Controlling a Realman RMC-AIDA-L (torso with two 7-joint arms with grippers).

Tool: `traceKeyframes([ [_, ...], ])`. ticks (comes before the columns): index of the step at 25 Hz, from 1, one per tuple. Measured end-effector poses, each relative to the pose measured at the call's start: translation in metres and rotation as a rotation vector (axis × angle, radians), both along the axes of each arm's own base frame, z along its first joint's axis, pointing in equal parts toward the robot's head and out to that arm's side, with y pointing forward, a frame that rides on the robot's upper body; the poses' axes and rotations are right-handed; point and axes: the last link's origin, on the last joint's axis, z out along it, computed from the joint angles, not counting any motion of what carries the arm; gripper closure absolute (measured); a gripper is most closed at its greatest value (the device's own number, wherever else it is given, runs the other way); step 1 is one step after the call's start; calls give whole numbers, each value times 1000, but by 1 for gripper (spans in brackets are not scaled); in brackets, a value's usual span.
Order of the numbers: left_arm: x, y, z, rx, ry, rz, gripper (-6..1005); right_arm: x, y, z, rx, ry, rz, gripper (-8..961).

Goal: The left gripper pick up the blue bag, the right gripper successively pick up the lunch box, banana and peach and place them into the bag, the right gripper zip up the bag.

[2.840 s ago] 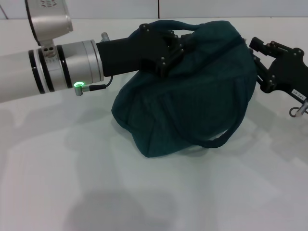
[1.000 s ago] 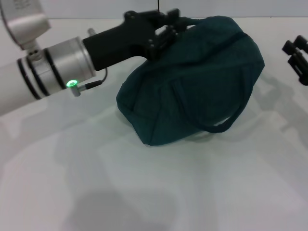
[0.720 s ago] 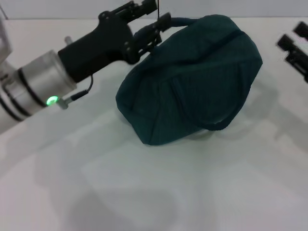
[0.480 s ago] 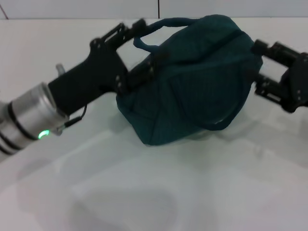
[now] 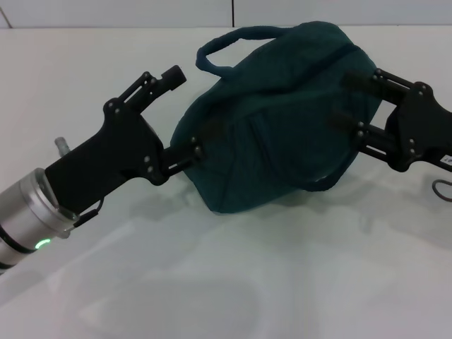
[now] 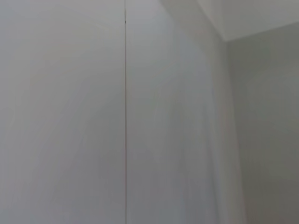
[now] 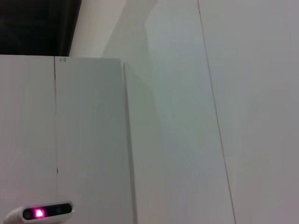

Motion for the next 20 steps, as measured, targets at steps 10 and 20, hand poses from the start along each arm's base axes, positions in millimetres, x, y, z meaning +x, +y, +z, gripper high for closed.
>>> traceKeyframes([
  [10, -5, -8, -3, 13, 46, -27, 146, 1, -1, -3, 0, -4, -10, 334],
  [20, -6, -13, -4, 28, 62, -49, 146, 1, -8, -12, -50, -74, 44, 333],
])
